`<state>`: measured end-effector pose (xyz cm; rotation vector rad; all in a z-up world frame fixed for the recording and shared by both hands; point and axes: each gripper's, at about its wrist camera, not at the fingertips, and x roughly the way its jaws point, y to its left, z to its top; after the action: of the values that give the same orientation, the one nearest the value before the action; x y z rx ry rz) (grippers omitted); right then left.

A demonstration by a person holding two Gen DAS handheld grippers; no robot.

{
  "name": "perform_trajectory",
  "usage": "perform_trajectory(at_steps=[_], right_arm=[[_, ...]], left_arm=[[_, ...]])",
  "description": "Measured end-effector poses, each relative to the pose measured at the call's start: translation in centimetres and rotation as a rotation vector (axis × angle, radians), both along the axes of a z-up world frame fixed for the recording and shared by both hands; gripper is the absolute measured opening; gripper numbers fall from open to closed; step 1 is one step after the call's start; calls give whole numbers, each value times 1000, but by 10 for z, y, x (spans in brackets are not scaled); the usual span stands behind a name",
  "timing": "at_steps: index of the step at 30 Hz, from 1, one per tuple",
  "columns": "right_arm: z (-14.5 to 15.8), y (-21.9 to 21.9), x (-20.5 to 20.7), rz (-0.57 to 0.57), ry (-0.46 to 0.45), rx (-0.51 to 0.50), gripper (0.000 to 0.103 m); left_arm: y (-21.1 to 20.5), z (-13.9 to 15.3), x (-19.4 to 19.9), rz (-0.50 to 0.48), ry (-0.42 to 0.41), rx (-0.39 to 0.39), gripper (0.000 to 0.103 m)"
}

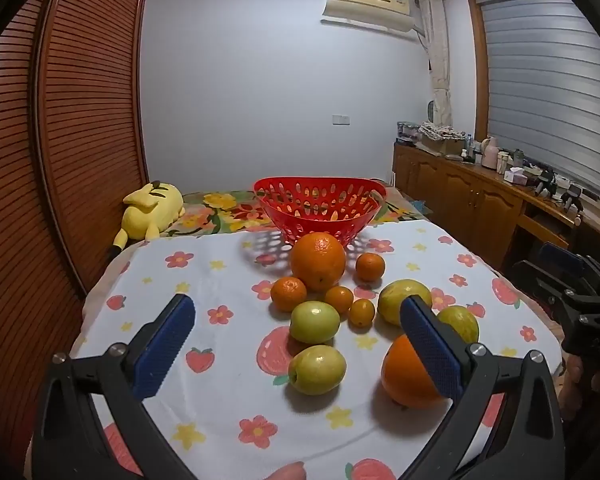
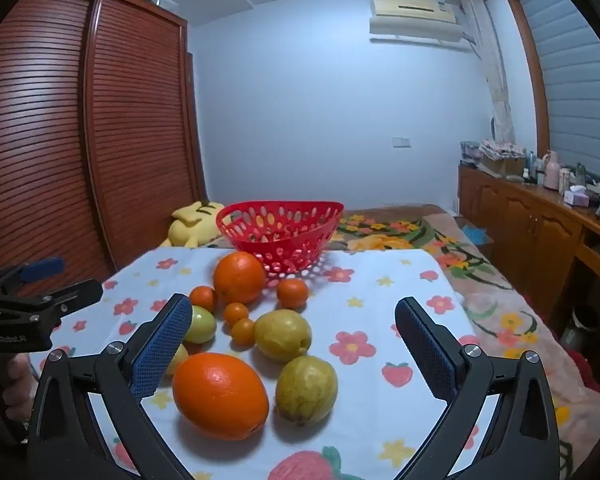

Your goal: Organize fruits

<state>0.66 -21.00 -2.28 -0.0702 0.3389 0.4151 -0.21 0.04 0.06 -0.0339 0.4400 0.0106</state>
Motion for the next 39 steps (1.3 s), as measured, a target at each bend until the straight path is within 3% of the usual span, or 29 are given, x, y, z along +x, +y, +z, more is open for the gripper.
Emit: perform_trajectory(at_steps=[39], right_arm=[[-4,7,-3,1,10,-3,103]], left_arm=[[3,10,-8,8,-7,15,103]])
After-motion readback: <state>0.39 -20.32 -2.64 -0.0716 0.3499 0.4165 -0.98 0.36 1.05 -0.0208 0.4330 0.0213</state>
